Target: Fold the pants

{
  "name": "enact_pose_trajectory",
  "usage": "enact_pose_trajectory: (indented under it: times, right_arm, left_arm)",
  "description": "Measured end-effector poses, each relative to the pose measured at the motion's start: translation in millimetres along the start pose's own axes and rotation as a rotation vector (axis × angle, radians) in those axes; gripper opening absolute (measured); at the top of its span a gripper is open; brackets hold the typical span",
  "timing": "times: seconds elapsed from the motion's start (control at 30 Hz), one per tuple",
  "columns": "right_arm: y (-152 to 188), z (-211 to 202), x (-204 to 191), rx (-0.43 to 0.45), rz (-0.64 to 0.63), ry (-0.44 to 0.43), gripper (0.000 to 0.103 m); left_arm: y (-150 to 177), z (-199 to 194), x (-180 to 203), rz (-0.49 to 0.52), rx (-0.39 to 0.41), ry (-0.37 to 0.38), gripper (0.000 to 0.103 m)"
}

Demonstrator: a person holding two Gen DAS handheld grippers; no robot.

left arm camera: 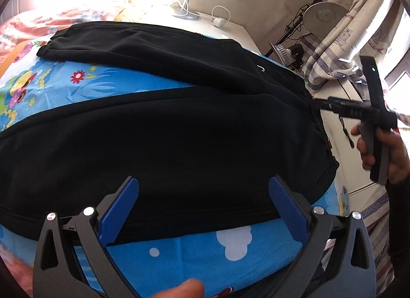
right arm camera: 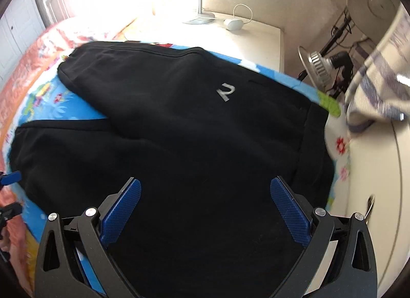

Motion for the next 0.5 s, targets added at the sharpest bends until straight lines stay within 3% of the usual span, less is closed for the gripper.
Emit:
enact_pose_trajectory:
  times: [0.07, 0.17, 0.27, 0.4, 0.5]
  right_arm:
    - [-38.2, 30.9, 41.8, -0.034, -0.114, 0.097, 0.098]
    - [-78.3, 76.3, 75.3, -0.162, -0.206, 0.033, 0.098]
    - [-103.6, 111.6, 97.3, -0.233, -0.254, 0.025, 0.097]
    - [-119.3, 147.3, 102.9, -0.295, -0.265, -0.077, 0.075]
    - [-122.1, 168.7, 112.6, -0.338, -0.264, -0.099, 0.074]
  left_arm:
    - [-3.3, 15.0, -1.4, -0.012, -0.018, 0.010, 0.101]
    - [-2.5, 25.6, -18.0, -0.052, -0.045, -0.007, 0.101]
    - [5.9, 21.1, -44.3, -0.128, -0.060, -0.039, 0.101]
    - [20.6, 11.4, -74.3, -0.227, -0.081, -0.096, 0.101]
    - [31.3, -0.7, -89.3, -0.289, -0.086, -0.125, 0.101]
Point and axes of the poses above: each gripper's, at about its wrist camera, not at the fingertips, and z roughly the way its jaws point, x to its right, y to its underside, the point moved 7 cm from there along z, roughly the way its jaws point, and after that the axes turned 3 degrees about z, right-handed, at the moved point
